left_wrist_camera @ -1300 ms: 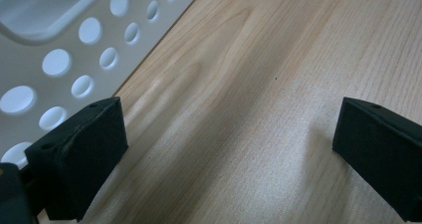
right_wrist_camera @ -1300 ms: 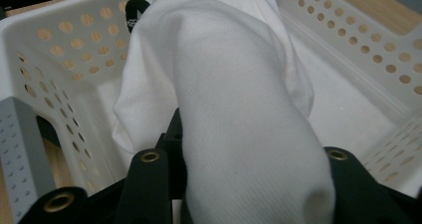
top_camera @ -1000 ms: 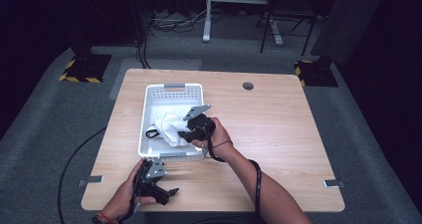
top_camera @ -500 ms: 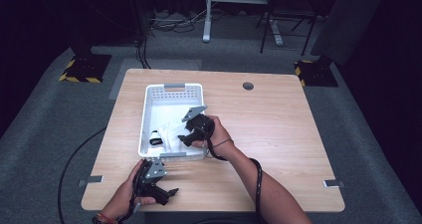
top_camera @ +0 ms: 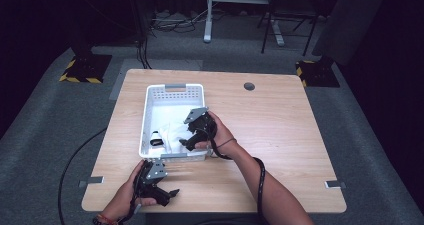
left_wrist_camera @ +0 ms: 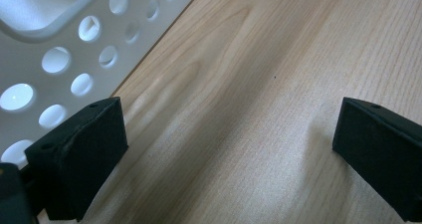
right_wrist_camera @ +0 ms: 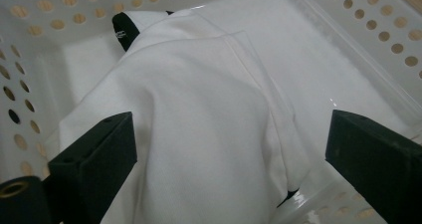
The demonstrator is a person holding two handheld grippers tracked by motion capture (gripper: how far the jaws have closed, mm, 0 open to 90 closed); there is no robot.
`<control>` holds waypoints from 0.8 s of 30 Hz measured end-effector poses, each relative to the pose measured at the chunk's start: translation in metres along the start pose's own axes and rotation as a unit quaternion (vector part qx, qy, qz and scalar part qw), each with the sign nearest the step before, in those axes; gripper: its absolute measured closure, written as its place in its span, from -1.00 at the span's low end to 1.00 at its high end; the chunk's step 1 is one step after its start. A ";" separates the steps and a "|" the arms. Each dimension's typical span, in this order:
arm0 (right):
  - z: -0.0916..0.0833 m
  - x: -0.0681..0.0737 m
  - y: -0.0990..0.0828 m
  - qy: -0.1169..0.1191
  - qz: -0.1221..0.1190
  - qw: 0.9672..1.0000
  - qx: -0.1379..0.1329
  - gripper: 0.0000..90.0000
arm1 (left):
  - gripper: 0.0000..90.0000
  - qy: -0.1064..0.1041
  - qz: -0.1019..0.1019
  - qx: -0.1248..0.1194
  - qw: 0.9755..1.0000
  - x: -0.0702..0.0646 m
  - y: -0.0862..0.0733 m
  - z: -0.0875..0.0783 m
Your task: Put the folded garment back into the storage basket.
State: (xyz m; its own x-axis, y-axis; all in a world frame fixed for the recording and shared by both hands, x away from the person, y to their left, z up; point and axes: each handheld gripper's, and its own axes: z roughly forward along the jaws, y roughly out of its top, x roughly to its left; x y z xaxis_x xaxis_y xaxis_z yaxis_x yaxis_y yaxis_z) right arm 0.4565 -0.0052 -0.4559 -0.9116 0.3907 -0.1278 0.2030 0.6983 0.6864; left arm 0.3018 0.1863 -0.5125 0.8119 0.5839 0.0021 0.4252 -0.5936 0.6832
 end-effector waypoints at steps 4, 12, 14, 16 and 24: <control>0.000 -0.001 0.000 0.008 0.002 1.000 -0.002 -0.90 | -0.99 0.000 0.000 0.000 1.000 0.000 0.000 0.000; -0.001 0.000 0.000 0.003 -0.003 1.000 0.008 -0.91 | -0.99 0.000 -0.001 0.000 1.000 0.000 0.000 0.000; -0.001 0.001 0.001 0.003 -0.007 1.000 0.009 -0.91 | -0.99 0.000 0.000 0.000 1.000 0.000 0.000 0.000; -0.002 0.002 0.001 0.009 -0.018 1.000 0.012 -0.90 | -0.99 0.000 0.001 0.000 1.000 0.000 0.000 0.000; -0.009 0.003 0.003 -0.003 -0.021 1.000 0.015 -0.90 | -0.99 0.000 0.000 0.000 1.000 0.000 0.000 0.000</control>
State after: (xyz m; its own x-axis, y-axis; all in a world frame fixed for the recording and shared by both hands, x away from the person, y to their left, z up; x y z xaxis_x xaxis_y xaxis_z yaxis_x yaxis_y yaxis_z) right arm 0.4512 -0.0070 -0.4475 -0.9171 0.3646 -0.1613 0.1754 0.7324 0.6579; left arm 0.3019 0.1864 -0.5125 0.8122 0.5834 0.0027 0.4247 -0.5944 0.6828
